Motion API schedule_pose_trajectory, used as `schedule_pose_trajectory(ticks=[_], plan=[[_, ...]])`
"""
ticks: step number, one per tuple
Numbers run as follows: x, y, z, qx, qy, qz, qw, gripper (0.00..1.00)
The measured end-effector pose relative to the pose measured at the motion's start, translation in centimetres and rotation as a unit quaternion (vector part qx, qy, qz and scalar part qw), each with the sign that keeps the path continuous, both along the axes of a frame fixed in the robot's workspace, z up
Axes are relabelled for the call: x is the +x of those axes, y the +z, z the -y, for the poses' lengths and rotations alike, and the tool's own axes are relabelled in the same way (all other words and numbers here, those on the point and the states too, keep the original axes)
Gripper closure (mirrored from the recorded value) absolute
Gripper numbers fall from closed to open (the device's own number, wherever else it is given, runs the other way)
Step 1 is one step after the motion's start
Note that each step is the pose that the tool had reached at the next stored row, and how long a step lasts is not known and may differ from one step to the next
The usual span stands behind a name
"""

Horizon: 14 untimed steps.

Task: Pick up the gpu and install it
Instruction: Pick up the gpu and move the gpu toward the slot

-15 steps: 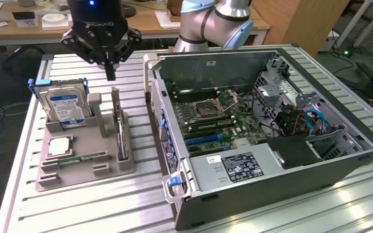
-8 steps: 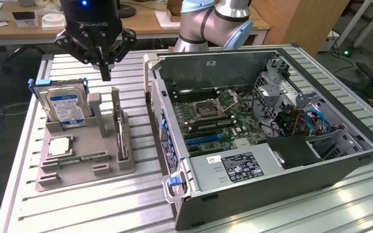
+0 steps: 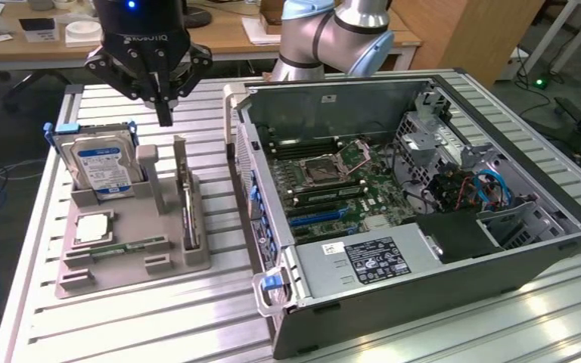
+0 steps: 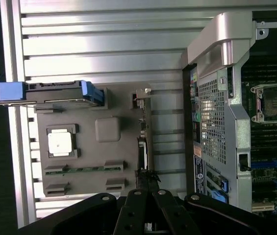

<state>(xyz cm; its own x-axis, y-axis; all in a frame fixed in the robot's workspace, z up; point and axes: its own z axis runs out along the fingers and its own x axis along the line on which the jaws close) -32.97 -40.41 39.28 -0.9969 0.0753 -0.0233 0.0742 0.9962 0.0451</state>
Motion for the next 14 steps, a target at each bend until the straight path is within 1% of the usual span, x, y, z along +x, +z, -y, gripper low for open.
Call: schedule_pose_trajectory(ticks=[6,7,8,10,11,13,14], plan=[[0.0,0.0,0.0,0.0,0.0,0.0,1.0,0.89],[0.0,0.0,0.0,0.0,0.0,0.0,1.0,0.83],[0.0,0.0,0.0,0.0,0.0,0.0,1.0,0.83],[0.0,0.0,0.0,0.0,0.0,0.0,1.0,0.71],[0.0,0.0,0.0,0.0,0.0,0.0,1.0,0.71],[0.0,0.0,0.0,0.0,0.0,0.0,1.0,0.59],[0.0,0.0,0.0,0.0,0.0,0.0,1.0,0.59]])
